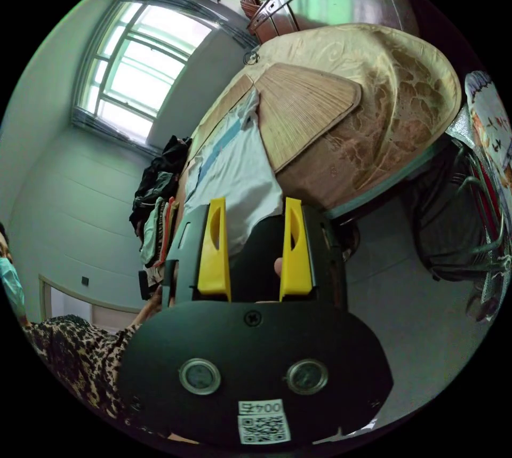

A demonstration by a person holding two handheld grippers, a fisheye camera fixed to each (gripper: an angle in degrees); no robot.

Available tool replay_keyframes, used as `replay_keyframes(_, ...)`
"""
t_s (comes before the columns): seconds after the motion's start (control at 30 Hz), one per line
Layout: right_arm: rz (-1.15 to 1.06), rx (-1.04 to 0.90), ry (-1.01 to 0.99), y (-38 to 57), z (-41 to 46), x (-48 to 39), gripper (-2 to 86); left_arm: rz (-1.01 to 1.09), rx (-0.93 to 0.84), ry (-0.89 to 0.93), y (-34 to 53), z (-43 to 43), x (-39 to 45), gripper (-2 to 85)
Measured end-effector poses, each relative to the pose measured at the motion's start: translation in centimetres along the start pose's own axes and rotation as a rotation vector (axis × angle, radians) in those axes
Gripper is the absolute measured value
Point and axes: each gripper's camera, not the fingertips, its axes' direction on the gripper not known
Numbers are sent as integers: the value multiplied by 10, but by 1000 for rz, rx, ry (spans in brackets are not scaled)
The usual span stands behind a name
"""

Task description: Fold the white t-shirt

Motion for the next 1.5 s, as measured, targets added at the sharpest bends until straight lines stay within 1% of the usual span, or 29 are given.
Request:
replay_keyframes(0.13,12,-35,-5,-10,11,3,174,-23,-2,46,5,-9,-19,35)
replay_keyframes(0.23,30,-48,-34,-16,17,5,183,-17,-29,61,5,-1,-26,63)
replay_keyframes(0.43,59,-39,-58,-29,21,4,192,2,-80,6,-2,24,-27,127)
replay_keyframes(0.63,83,-87,-60,-43,26,3,192,-1,-120,-103,-10,46,-30,154)
replay_keyframes(0.67,87,-90,-65,-45,26,3,191,-9,-102,-116,-8,43,-32,157)
replay_keyframes(0.77,97,-102,-65,-50,27,2,187,6,-43,-111,0,30,-33,164)
replay_keyframes(0.9,117,-131,-58,-56,34,2,184,-16,-38,-78,0,33,-46,171)
replay_keyframes(1.17,106,-176,-37,-74,50,-5,183,23,-102,-75,-9,58,-54,179)
replay_keyframes(1.3,87,-219,19,-81,60,-11,186,41,-134,-87,-16,73,-58,181)
replay_keyframes(1.5,43,-270,56,-85,66,-20,169,19,-166,-102,-28,87,-77,174)
